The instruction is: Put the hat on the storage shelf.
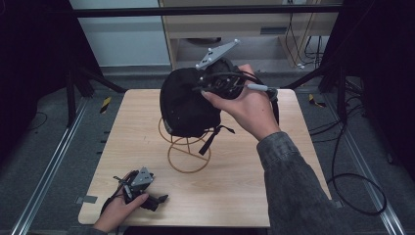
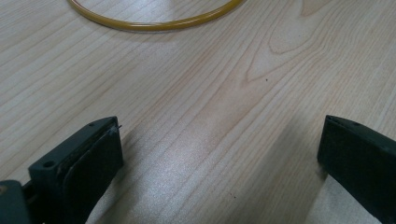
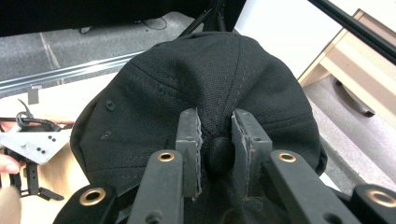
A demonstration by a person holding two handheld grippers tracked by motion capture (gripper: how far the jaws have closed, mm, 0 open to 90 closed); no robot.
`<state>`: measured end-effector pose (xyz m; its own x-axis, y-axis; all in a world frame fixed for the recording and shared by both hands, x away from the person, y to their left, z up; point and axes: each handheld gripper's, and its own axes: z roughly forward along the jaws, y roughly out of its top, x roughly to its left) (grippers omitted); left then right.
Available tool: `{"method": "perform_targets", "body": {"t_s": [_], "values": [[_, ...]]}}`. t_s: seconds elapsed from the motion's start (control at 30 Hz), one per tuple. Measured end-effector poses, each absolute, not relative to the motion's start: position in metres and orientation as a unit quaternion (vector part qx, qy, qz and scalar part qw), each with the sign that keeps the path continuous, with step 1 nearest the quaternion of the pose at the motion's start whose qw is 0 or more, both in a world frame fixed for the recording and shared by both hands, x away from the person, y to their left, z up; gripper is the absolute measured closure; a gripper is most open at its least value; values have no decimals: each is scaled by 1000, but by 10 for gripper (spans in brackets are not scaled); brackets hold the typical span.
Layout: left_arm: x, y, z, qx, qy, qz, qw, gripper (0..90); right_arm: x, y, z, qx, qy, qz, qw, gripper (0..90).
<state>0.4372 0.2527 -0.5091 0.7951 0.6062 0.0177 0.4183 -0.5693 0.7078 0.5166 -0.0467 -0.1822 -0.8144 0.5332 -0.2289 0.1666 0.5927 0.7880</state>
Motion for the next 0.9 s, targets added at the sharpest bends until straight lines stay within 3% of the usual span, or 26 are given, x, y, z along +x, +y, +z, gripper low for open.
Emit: {"method": "perform_targets", "body": {"t_s": [0.9], "values": [[437, 253, -509, 876, 293, 130, 362, 0, 539, 4, -207, 198, 890, 356, 206, 739]]}}
